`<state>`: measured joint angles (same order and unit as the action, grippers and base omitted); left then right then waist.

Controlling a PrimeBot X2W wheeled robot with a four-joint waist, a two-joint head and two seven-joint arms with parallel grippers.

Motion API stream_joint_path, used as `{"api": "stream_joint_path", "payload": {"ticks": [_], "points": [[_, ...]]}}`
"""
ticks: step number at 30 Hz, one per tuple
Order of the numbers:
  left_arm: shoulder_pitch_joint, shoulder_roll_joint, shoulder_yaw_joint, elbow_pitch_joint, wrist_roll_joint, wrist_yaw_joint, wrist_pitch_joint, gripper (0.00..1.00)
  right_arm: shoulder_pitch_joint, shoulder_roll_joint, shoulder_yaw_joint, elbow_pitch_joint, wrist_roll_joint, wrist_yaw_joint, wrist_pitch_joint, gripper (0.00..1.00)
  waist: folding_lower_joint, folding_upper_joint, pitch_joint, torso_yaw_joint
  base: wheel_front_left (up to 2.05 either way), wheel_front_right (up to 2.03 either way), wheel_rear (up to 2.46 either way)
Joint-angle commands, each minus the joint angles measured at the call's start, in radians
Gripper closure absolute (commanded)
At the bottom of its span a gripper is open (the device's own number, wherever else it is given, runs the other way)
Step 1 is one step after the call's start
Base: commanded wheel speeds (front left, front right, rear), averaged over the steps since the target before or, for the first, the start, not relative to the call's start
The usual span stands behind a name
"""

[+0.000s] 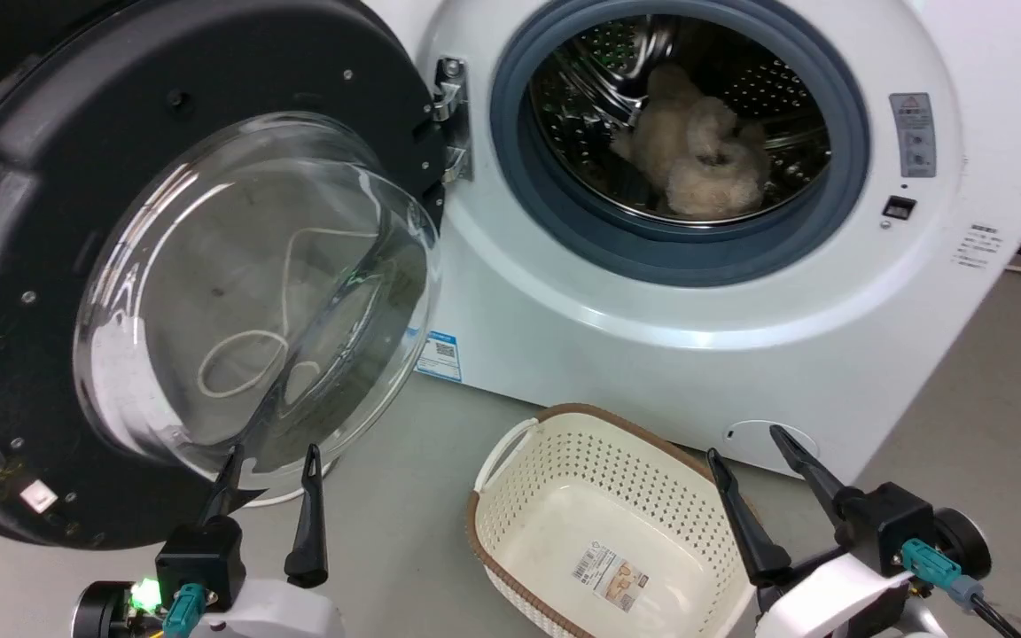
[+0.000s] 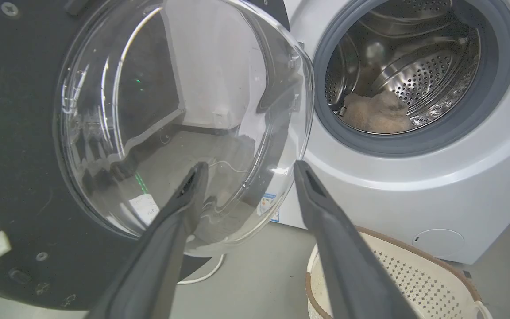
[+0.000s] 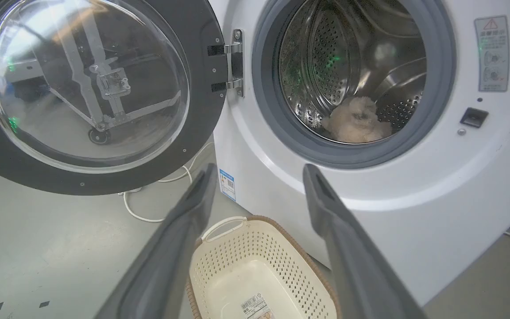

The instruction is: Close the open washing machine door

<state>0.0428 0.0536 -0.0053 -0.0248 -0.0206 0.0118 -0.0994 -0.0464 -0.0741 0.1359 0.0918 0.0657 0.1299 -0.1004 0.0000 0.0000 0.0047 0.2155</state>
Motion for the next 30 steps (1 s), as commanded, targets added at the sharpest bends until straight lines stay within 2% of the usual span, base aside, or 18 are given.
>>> {"api": "stream_joint_path", "payload": {"ticks": [1, 30], "points": [[0.013, 0.001, 0.003, -0.006, -0.003, 0.005, -0.01, 0.0, -0.016, -0.009, 0.008, 0.007, 0.01, 0.0, -0.009, 0.0, 0.0, 0.0, 0.0, 0.007, -0.03, -0.03, -0.03], [0.046, -0.003, 0.021, 0.0, -0.034, 0.028, -0.077, 0.0, -0.044, -0.037, 0.118, 0.081, 0.069, 0.001, -0.076, 0.0, 0.0, 0.0, 0.006, 0.144, 0.0, 0.0, 0.0]]}}
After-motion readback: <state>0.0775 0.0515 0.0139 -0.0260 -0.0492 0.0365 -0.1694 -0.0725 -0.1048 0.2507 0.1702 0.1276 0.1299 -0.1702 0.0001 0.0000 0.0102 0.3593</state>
